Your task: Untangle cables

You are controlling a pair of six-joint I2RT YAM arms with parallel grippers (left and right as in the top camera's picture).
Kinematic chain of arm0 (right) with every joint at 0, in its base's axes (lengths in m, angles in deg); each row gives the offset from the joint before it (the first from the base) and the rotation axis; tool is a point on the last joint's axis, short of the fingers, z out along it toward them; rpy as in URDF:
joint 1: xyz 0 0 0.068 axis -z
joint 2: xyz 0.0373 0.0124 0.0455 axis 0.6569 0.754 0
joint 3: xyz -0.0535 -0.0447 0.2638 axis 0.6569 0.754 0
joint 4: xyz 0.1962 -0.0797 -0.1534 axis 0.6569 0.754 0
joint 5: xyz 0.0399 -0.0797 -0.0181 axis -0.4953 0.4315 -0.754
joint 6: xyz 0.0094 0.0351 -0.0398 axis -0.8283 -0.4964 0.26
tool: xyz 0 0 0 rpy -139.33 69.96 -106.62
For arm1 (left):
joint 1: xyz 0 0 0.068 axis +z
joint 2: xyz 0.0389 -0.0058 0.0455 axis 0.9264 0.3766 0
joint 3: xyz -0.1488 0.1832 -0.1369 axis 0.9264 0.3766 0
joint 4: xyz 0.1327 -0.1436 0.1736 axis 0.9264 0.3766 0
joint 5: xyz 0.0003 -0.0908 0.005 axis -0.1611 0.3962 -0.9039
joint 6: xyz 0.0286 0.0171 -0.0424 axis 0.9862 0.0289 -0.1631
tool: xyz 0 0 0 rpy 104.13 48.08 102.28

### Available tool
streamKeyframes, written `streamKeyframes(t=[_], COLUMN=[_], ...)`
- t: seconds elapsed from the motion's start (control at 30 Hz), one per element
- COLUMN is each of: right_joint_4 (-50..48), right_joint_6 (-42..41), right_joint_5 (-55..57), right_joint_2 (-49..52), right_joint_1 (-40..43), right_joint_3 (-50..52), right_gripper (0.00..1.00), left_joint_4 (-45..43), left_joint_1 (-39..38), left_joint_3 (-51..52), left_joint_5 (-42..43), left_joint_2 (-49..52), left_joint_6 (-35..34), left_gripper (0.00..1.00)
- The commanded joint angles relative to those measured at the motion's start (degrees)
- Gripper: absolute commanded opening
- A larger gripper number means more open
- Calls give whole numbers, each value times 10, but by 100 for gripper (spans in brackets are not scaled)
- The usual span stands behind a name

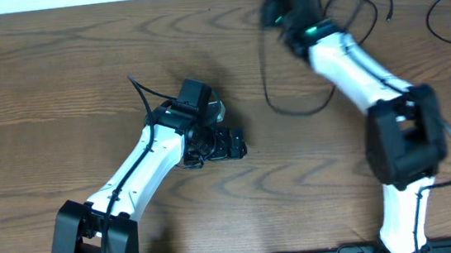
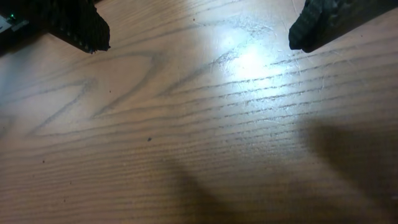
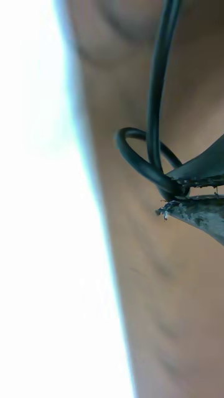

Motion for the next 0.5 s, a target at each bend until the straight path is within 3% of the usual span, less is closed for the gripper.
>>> streamKeyframes(t=[0.0,0.3,0.37,0.47], right_joint_4=[-48,-302,-311,-250], right_joint_6=[100,124,137,151], right_joint_5=[47,-38,-38,-38], right_joint_2=[-24,-21,-21,-16], right_joint_1=[59,162,172,182], right_joint_3=[-4,-4,-4,-4], right_gripper=[1,1,1,1], left_joint_4=[2,2,2,2], left_joint_1=[-1,-1,-1,-1], left_joint_3=[-7,-7,-7,-7], left_joint_5=[3,3,3,3], left_joint_2=[1,1,1,1], left_joint_6=[10,10,10,10], left_gripper=[98,98,98,98])
